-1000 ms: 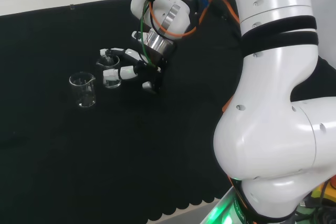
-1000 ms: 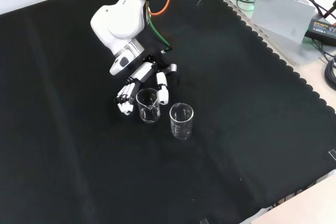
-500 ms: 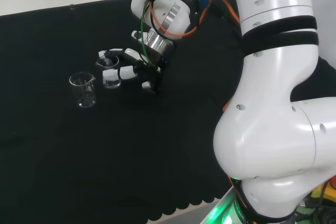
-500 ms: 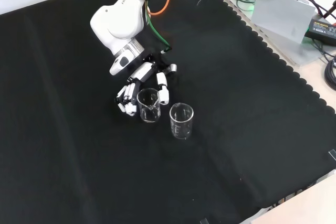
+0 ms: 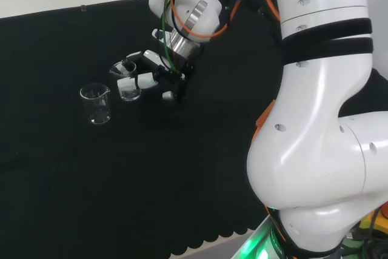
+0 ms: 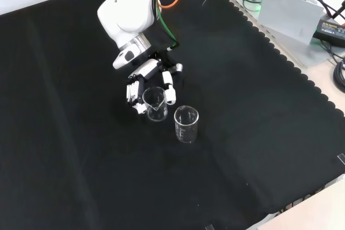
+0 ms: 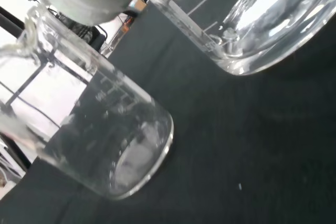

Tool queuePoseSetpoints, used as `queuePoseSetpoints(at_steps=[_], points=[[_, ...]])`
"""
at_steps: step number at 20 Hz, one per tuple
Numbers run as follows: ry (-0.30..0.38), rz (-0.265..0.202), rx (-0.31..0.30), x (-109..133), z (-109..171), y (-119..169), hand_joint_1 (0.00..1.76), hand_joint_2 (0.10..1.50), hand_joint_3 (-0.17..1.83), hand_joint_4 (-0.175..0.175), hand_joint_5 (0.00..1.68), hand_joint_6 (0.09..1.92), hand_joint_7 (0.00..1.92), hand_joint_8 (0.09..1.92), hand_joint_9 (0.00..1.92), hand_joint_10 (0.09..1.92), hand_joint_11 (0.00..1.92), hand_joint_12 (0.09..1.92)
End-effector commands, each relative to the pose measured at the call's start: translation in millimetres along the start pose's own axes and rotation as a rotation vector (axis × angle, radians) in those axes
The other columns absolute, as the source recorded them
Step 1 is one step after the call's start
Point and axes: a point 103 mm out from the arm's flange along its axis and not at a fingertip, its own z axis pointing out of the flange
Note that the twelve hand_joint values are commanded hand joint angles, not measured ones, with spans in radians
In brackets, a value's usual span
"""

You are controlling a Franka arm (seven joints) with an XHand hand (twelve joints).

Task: Pick up the beaker on the right.

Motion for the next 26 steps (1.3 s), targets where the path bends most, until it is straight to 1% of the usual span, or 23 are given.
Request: queuePoseSetpoints(at_steps=[1, 4, 5, 6, 7, 8, 13, 17, 26], points=[[-0.056, -0.020, -0.046, 10, -24, 3, 1.30, 1.07, -0.14, -0.175, 1.20, 0.64, 1.26, 0.60, 1.33, 0.62, 0.90, 1.03], [-0.071, -0.025, -0.042, 14, -31, 0, 1.30, 1.08, -0.17, -0.175, 1.21, 0.63, 1.27, 0.60, 1.39, 0.66, 0.96, 1.00], [-0.104, -0.031, -0.009, 32, -28, 8, 1.30, 1.08, -0.17, -0.175, 1.21, 0.63, 1.27, 0.60, 1.40, 0.66, 0.98, 1.00], [-0.101, -0.033, 0.011, 21, -40, -5, 1.30, 1.08, -0.17, -0.175, 1.21, 0.63, 1.27, 0.60, 1.40, 0.67, 0.99, 1.00], [-0.141, -0.008, 0.036, 25, -44, -9, 1.30, 1.08, -0.17, -0.175, 1.21, 0.63, 1.27, 0.60, 1.41, 0.67, 0.99, 1.00], [-0.161, 0.001, 0.052, 29, -45, -10, 1.30, 1.08, -0.17, -0.175, 1.21, 0.63, 1.27, 0.60, 1.41, 0.67, 0.99, 1.00], [-0.217, 0.001, 0.105, 40, -53, -15, 1.30, 1.08, -0.17, -0.175, 1.22, 0.63, 1.28, 0.59, 1.42, 0.68, 1.00, 0.99], [-0.241, 0.007, 0.124, 46, -61, -23, 1.30, 1.08, -0.17, -0.175, 1.22, 0.62, 1.28, 0.59, 1.42, 0.68, 1.00, 0.99], [-0.281, 0.017, 0.136, 59, -73, -39, 1.30, 1.08, -0.17, -0.175, 1.22, 0.62, 1.28, 0.59, 1.43, 0.69, 1.01, 0.99]])
